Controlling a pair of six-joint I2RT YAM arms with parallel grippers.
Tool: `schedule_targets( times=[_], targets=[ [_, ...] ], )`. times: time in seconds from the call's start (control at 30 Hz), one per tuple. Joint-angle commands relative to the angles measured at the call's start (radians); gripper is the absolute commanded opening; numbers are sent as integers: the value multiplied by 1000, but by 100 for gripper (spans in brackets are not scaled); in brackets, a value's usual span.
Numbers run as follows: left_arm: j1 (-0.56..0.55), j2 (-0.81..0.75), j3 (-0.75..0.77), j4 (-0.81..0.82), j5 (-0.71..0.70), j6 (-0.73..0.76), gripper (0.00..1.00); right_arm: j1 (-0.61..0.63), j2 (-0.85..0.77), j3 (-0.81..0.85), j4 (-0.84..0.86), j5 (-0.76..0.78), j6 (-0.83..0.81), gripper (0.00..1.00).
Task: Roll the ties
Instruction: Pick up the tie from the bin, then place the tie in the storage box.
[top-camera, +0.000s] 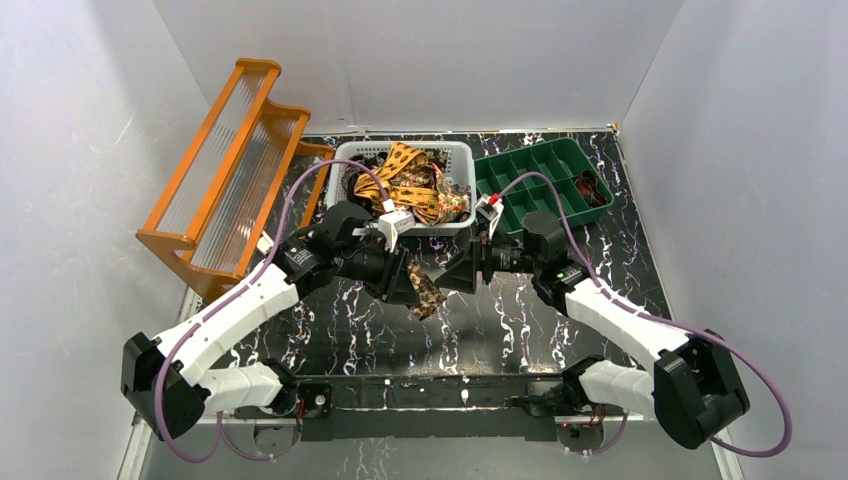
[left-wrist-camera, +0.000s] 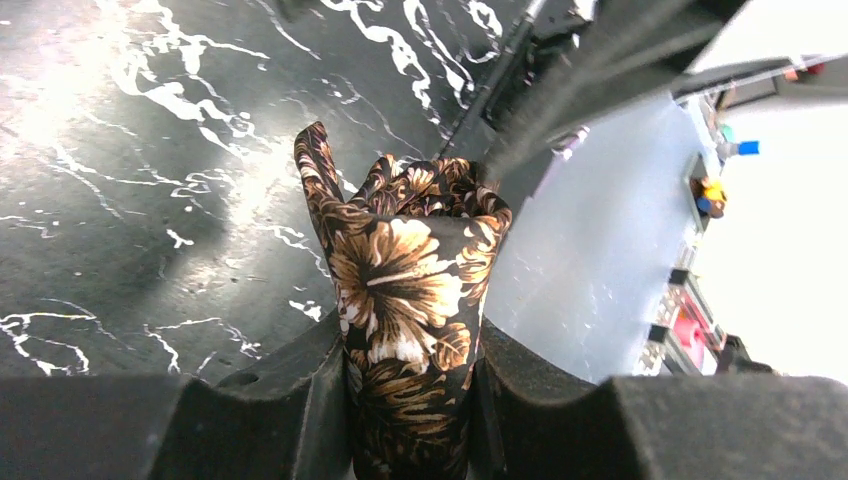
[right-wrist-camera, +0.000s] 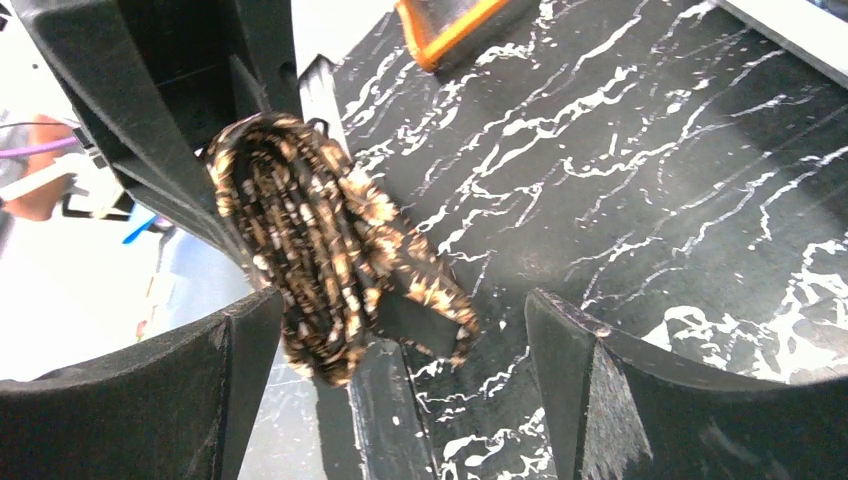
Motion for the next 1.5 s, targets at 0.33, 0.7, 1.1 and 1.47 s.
schedule_targets(
  times=[0.33,0.7,1.1,1.47],
  targets=[
    [-7,-57,75,-75,202,81,9,-33,167,73,369,-364,253,99],
    [-7,-72,78,-19,172,75,8,-28,189,69,447,-497,345,99],
    [-7,-39,23,81,84,39,6,20,140,108,320,-482,298,95],
    [-7,-39,-6,67,44,27,5,40,105,121,238,-456,261,99]
  ],
)
